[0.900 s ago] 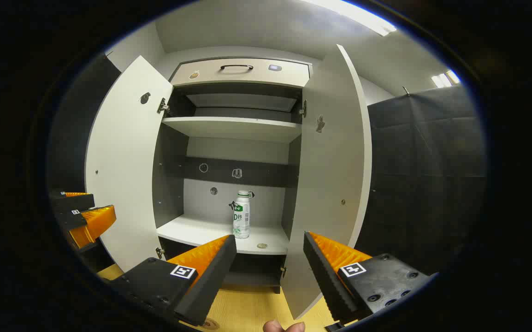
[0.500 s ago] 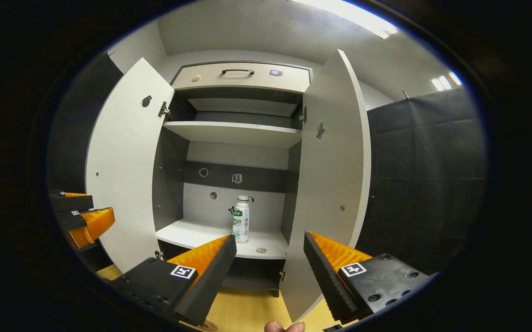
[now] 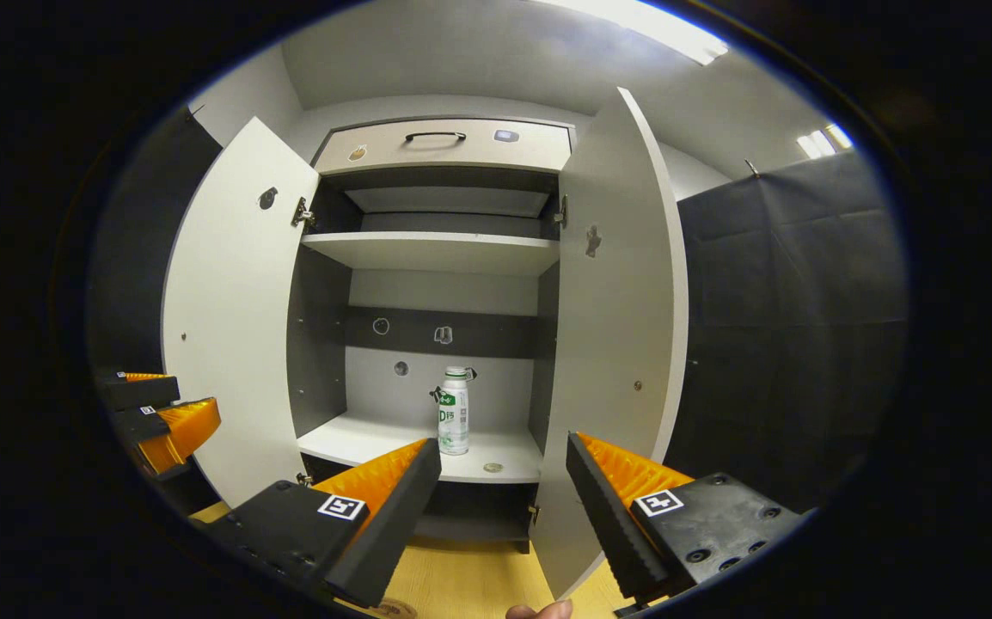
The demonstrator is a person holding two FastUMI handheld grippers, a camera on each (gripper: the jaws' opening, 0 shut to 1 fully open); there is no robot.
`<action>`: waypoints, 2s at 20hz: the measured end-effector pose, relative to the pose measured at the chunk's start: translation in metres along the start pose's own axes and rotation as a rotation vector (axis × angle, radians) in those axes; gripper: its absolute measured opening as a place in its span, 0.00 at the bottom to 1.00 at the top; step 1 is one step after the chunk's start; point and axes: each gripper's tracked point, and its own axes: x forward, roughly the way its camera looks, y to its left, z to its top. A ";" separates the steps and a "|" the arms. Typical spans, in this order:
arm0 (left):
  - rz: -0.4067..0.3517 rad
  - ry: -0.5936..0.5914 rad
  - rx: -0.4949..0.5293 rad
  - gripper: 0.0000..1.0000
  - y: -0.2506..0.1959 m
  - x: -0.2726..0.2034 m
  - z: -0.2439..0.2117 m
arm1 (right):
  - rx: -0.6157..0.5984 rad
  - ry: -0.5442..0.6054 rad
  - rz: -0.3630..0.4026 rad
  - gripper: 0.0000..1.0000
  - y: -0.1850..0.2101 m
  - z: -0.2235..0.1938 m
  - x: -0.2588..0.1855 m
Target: Grasp the bottle in the cabinet with the left hand and place it on the coaster, then close the right door with the right hand and the left door with the left hand.
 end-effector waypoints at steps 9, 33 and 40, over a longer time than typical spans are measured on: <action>-0.013 -0.006 -0.003 0.95 -0.015 0.008 0.005 | 0.004 0.012 -0.013 0.98 -0.012 0.002 0.002; -0.238 0.059 -0.044 0.94 -0.218 0.236 -0.037 | -0.004 0.034 -0.185 0.98 -0.180 -0.028 -0.014; -0.208 0.068 -0.001 0.95 -0.234 0.320 -0.060 | -0.027 0.058 -0.217 0.98 -0.232 -0.045 -0.004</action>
